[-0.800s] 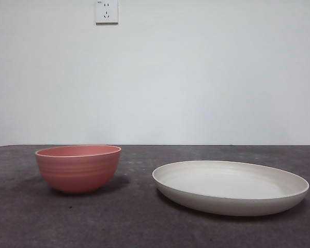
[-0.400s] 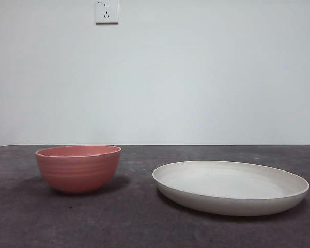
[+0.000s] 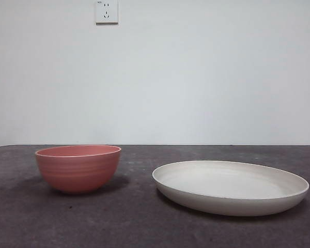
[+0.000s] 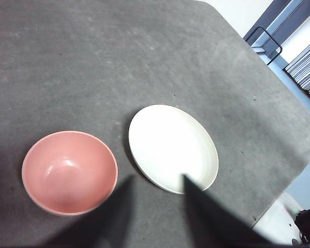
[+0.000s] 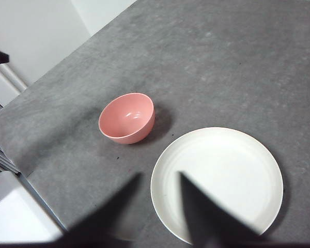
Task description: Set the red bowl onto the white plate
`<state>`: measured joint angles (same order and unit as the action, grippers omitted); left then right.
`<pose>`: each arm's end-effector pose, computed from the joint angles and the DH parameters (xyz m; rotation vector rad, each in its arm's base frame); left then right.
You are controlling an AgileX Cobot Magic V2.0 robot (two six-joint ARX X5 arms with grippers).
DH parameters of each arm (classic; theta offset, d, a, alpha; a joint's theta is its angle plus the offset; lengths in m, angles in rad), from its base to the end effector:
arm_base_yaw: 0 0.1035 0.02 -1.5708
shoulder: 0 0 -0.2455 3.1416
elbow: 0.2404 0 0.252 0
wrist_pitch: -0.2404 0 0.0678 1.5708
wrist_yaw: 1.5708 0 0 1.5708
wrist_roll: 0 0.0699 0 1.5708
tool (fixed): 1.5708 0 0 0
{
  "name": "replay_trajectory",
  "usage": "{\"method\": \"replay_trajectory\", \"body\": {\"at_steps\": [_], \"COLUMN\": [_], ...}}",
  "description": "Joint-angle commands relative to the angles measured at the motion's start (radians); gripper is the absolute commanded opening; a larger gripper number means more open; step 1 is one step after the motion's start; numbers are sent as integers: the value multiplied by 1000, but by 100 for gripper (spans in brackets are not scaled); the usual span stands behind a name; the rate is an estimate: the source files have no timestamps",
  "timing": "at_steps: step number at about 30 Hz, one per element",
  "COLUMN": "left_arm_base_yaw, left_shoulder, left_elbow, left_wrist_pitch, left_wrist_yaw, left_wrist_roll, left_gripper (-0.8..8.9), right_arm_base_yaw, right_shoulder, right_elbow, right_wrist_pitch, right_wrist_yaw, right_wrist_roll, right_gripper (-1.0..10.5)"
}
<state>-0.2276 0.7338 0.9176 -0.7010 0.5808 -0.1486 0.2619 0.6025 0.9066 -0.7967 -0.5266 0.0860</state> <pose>0.1639 -0.0773 0.3092 -0.2306 0.5814 -0.7504 0.1322 0.0718 0.3125 0.1465 0.5341 0.7505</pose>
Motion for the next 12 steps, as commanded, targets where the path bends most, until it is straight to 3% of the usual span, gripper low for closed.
{"method": "replay_trajectory", "body": {"at_steps": [1, 4, 12], "left_arm_base_yaw": [-4, -4, -4], "left_shoulder": [5, 5, 5], "left_elbow": [22, 22, 22], "left_wrist_pitch": [13, 13, 12], "left_wrist_yaw": [6, 6, 6], "left_wrist_roll": [0, 2, 2], "left_gripper": [481, 603, 633], "right_arm_base_yaw": [6, 6, 6], "right_shoulder": [3, 3, 3], "right_elbow": [15, 15, 15], "right_wrist_pitch": [7, 7, 7], "right_wrist_yaw": [-3, -1, 0], "right_wrist_roll": [-7, -7, -6], "right_gripper": [438, 545, 545]}}
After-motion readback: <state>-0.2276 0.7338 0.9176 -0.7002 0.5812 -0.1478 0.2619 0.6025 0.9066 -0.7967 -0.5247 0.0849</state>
